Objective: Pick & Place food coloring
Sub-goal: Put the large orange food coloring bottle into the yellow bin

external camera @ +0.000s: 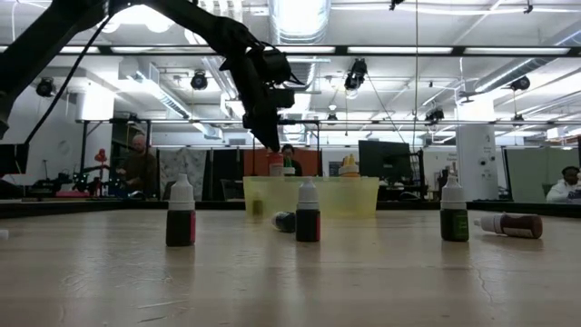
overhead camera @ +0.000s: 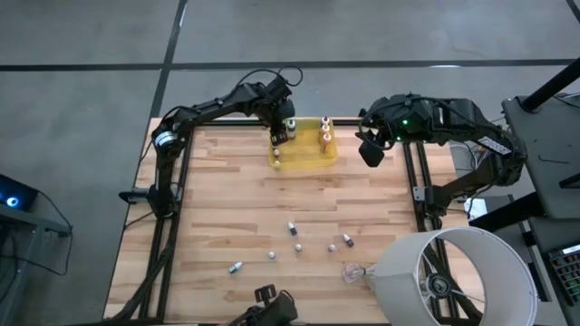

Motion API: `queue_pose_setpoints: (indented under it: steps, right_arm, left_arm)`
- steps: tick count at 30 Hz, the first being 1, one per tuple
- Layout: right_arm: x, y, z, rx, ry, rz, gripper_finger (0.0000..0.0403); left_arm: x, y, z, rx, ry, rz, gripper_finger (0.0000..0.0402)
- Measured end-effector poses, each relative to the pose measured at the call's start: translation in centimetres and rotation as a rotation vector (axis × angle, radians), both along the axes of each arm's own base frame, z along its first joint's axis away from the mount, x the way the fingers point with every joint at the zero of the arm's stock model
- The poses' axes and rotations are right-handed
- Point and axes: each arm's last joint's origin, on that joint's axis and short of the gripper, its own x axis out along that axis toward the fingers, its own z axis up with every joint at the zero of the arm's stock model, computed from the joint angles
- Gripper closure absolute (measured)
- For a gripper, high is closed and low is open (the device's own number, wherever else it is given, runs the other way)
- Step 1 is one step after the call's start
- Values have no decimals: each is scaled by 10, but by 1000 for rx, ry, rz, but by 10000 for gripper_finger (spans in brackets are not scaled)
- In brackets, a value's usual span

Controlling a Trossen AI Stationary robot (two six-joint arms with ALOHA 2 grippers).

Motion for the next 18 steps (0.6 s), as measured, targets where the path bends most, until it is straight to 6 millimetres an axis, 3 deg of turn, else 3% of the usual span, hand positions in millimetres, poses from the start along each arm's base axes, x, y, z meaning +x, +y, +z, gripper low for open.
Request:
queue_pose_setpoints:
  steps: [8, 18]
  right_arm:
    - [3, 0, -7, 10, 23, -7, 239]
    - [2, 0, -6, 10, 20, -6, 239]
  left_arm:
    - [4, 6, -15, -20, 22, 16, 305]
    - [1, 11, -16, -20, 21, 29, 305]
